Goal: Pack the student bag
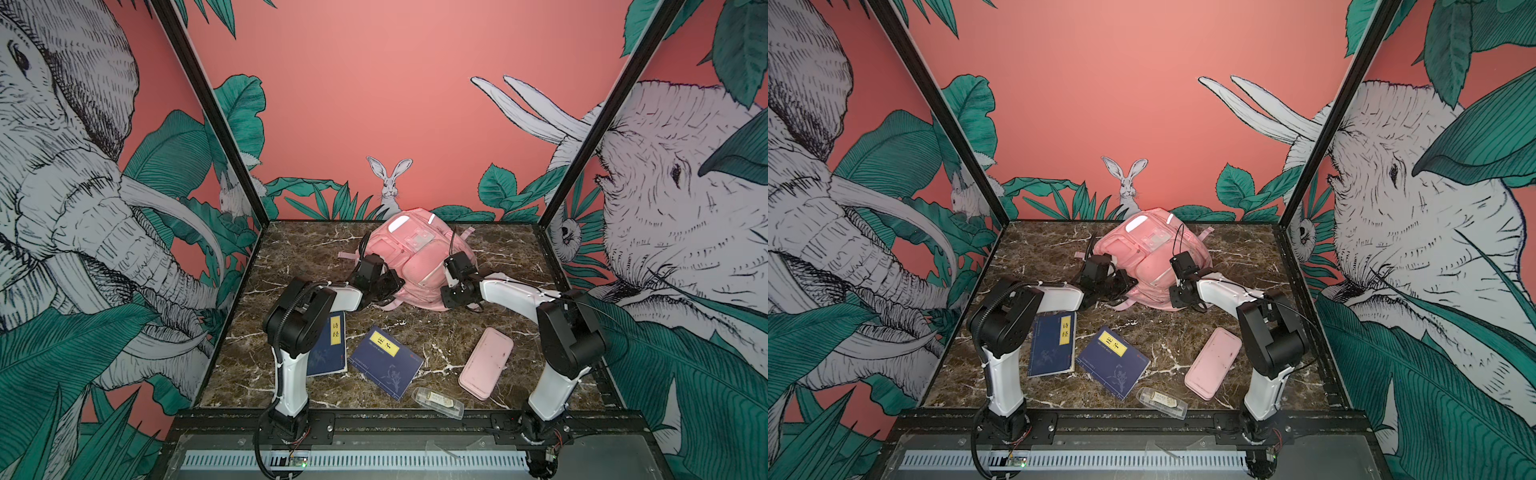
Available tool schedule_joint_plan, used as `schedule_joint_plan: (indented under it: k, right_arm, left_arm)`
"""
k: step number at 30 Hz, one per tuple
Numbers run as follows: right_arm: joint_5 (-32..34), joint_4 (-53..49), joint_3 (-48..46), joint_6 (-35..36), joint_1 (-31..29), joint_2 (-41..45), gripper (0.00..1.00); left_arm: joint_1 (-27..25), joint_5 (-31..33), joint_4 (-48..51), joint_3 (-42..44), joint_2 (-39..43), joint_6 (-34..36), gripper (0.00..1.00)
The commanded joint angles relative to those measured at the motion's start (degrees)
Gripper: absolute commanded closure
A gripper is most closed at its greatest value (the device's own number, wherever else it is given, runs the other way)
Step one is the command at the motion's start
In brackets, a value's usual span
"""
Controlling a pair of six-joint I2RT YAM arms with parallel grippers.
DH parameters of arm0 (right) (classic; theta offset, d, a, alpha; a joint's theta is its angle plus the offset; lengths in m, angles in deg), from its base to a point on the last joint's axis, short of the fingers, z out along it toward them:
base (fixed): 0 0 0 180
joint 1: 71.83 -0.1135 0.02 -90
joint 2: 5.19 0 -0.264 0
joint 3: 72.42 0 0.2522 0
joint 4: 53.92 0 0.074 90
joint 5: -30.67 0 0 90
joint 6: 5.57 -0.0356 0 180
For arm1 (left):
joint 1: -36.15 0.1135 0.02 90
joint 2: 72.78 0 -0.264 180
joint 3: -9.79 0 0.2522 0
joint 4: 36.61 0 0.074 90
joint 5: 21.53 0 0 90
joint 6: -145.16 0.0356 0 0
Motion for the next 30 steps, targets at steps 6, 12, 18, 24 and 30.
schedule_joint_plan:
  k: [6,12,18,24,30]
  right_arm:
    - [12.33,-0.73,1.29,2.77,-3.8,-1.28,0.84]
    - [9.35,-3.8,1.41,1.4,-6.63,2.19,0.94]
    - [-2.29,-4.07,-0.79,-1.66,-7.69,5.21,0.95]
    - [-12.45,0.12,-4.23,-5.6,-7.93,5.61,0.96]
    - [-18.68,8.75,-3.04,-11.64,-10.01,-0.44,0.96]
  left_arm:
    - [-0.39,-2.82,0.65,-2.52,0.11,1.01,1.0]
    - [-0.91,-2.05,0.55,-5.1,-1.34,-0.19,1.0]
    - [-1.42,-0.5,-2.05,-7.59,-3.71,-3.54,1.0]
    - [-2.02,2.11,-2.89,-9.56,-4.45,-4.57,1.0]
    - [-2.65,2.8,-4.17,-10.78,-5.18,-5.97,1.0]
